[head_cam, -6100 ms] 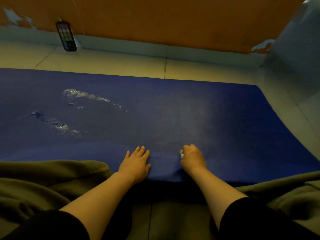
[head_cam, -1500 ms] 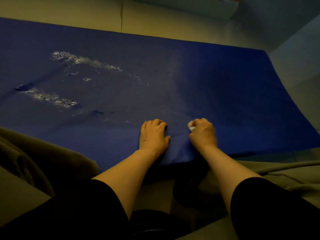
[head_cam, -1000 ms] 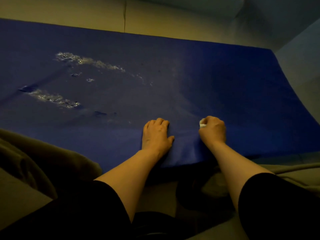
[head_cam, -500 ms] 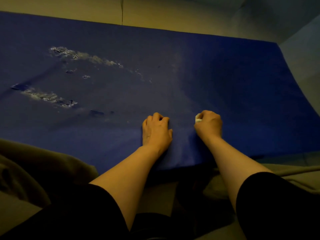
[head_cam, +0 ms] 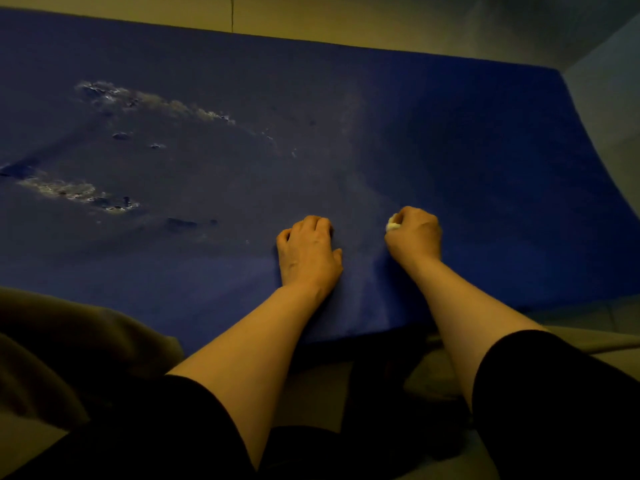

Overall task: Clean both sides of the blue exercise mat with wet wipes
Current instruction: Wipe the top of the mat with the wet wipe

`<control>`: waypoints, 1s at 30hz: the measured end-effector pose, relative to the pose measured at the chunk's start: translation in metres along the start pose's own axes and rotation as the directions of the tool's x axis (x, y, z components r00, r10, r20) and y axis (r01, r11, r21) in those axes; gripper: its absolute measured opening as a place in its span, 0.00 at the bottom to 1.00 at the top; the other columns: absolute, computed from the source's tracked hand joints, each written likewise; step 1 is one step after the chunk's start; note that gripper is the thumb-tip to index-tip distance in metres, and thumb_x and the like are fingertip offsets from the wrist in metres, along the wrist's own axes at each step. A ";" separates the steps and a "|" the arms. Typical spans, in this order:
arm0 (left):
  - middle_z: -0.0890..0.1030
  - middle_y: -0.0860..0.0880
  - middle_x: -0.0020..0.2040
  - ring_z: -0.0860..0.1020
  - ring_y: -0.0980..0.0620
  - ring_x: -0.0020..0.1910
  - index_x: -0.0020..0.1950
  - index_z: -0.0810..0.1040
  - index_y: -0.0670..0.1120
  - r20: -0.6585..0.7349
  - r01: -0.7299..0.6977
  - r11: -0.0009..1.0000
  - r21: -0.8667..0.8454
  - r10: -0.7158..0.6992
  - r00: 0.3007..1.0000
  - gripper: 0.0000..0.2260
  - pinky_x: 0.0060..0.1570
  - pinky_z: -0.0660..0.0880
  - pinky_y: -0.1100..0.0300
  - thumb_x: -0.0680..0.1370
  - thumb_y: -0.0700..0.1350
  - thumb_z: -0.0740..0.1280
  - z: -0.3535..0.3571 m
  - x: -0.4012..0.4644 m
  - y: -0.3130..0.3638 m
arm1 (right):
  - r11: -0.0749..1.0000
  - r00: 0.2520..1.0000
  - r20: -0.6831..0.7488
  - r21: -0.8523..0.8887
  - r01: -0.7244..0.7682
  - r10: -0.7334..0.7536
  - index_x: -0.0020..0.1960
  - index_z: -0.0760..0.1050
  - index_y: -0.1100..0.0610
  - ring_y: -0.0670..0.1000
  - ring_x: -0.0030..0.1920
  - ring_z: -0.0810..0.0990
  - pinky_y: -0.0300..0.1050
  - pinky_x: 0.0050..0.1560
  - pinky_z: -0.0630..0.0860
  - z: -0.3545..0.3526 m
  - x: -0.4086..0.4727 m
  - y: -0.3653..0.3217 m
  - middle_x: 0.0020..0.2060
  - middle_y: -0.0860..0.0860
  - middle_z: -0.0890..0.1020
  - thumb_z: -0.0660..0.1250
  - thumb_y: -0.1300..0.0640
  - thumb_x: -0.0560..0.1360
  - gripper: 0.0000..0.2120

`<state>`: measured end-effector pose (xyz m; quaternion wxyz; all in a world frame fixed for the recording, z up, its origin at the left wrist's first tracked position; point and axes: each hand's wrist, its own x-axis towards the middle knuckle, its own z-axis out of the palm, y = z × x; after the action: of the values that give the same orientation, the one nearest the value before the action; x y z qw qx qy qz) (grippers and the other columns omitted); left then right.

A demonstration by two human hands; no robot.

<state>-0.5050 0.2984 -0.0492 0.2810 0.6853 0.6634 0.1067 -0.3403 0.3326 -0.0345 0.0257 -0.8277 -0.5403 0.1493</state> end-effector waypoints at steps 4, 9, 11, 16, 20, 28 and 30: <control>0.71 0.48 0.64 0.69 0.47 0.64 0.65 0.70 0.48 0.012 0.031 0.999 0.040 -0.031 0.999 0.16 0.62 0.61 0.53 0.78 0.50 0.65 0.000 0.006 0.001 | 0.962 0.954 0.125 0.055 0.269 -0.274 0.47 0.78 0.60 0.60 0.50 0.78 0.45 0.45 0.71 0.019 -0.017 -0.034 0.50 0.58 0.81 0.64 0.62 0.71 0.07; 0.69 0.48 0.66 0.67 0.46 0.65 0.68 0.70 0.47 0.033 0.043 0.998 0.036 -0.044 0.998 0.18 0.65 0.60 0.52 0.79 0.49 0.65 -0.002 0.013 0.002 | 0.985 0.978 0.115 0.024 0.173 -0.174 0.44 0.78 0.57 0.59 0.50 0.79 0.48 0.49 0.76 0.005 0.008 -0.008 0.49 0.57 0.81 0.62 0.64 0.70 0.07; 0.70 0.48 0.65 0.68 0.47 0.64 0.66 0.73 0.47 0.011 0.046 0.998 0.034 -0.046 0.999 0.17 0.64 0.60 0.53 0.78 0.49 0.65 -0.001 0.015 0.002 | 0.995 0.988 0.130 -0.027 0.091 -0.087 0.44 0.78 0.60 0.60 0.49 0.79 0.50 0.49 0.77 -0.003 0.025 0.003 0.49 0.58 0.81 0.61 0.63 0.72 0.07; 0.73 0.48 0.62 0.71 0.47 0.62 0.66 0.73 0.48 -0.050 0.088 0.996 0.004 -0.088 0.995 0.16 0.67 0.58 0.54 0.79 0.49 0.63 0.000 0.022 0.002 | 0.948 0.912 0.278 -0.013 0.317 -0.301 0.46 0.76 0.59 0.57 0.48 0.78 0.42 0.42 0.70 0.009 0.020 -0.032 0.47 0.56 0.80 0.64 0.61 0.72 0.04; 0.70 0.47 0.63 0.70 0.47 0.60 0.65 0.72 0.46 -0.037 0.134 0.991 -0.029 -0.135 0.990 0.15 0.65 0.59 0.55 0.79 0.48 0.65 -0.001 0.030 -0.002 | 0.919 0.877 0.298 -0.004 0.395 -0.376 0.46 0.75 0.59 0.57 0.48 0.77 0.44 0.44 0.72 0.016 0.024 -0.035 0.48 0.56 0.79 0.64 0.63 0.71 0.05; 0.67 0.48 0.70 0.66 0.47 0.67 0.61 0.76 0.45 -0.067 0.174 0.983 -0.050 -0.178 0.982 0.12 0.66 0.57 0.54 0.79 0.47 0.64 0.000 0.051 -0.005 | 0.896 0.884 0.287 -0.143 0.421 -0.369 0.50 0.75 0.60 0.60 0.50 0.76 0.43 0.43 0.66 0.004 0.056 -0.007 0.50 0.57 0.77 0.62 0.62 0.75 0.05; 0.63 0.47 0.75 0.61 0.49 0.73 0.60 0.76 0.44 -0.058 0.173 0.983 -0.066 -0.177 0.983 0.11 0.70 0.55 0.53 0.79 0.46 0.64 0.000 0.058 -0.009 | 0.848 0.798 0.363 -0.042 0.529 -0.480 0.51 0.75 0.59 0.58 0.49 0.76 0.46 0.46 0.71 0.008 0.045 -0.012 0.50 0.56 0.77 0.63 0.60 0.75 0.06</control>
<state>-0.5069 0.3540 -0.0670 0.2887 0.6118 0.7261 0.1233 -0.3363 0.3775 -0.0497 -0.0875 -0.6147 -0.7468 0.2385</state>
